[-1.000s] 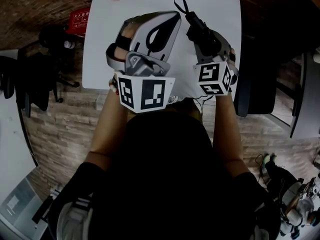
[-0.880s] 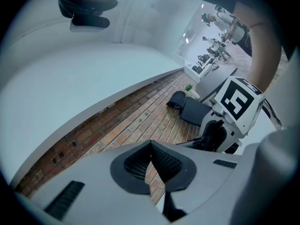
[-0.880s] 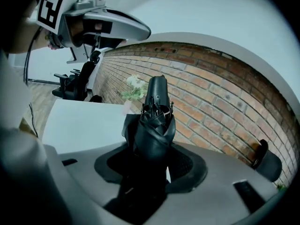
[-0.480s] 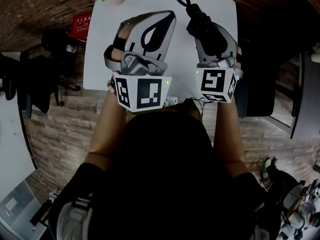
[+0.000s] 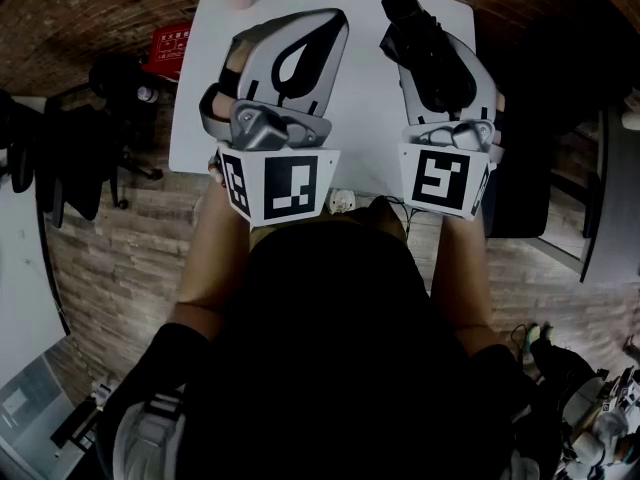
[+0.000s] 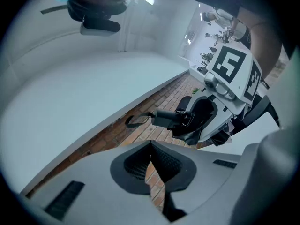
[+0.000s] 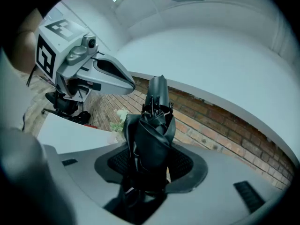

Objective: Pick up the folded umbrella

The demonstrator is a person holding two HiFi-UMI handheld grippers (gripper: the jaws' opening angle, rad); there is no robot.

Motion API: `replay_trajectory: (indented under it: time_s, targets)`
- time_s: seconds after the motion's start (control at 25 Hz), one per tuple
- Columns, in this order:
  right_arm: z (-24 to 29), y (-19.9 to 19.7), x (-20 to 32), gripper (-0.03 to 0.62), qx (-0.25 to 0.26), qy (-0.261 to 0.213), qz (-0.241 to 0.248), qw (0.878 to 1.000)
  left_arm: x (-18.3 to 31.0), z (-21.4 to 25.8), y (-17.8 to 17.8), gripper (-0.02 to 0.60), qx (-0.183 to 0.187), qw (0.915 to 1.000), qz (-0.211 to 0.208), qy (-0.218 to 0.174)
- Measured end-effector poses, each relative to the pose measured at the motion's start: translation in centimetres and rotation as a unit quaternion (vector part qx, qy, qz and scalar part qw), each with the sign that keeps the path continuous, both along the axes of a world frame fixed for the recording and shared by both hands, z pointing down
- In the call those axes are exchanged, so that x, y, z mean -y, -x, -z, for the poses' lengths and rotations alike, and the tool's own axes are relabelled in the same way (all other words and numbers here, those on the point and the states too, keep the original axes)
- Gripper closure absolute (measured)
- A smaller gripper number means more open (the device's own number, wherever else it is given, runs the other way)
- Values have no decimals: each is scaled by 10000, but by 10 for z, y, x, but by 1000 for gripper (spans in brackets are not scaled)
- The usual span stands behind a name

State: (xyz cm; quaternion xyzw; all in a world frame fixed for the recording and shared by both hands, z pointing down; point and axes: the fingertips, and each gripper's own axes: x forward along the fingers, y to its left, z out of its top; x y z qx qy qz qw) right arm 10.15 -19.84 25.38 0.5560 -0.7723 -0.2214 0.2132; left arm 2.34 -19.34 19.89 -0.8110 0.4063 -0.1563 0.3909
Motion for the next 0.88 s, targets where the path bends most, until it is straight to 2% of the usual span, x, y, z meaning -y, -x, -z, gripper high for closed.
replay_trajectory:
  time_s: [0.28,0.52,0.88]
  targets:
    - [36,6,-19,375,131,-390,97,9991,-5,17,14,570,-72,9996,146,-225]
    - [53,5,-33,375,78,-689,100,9975,-18,32,13,569,-85,9988,61,-477]
    - [67,6,-45,375,101,-907,96,9958,-31,40,12,569,-109,9982,-71,-582]
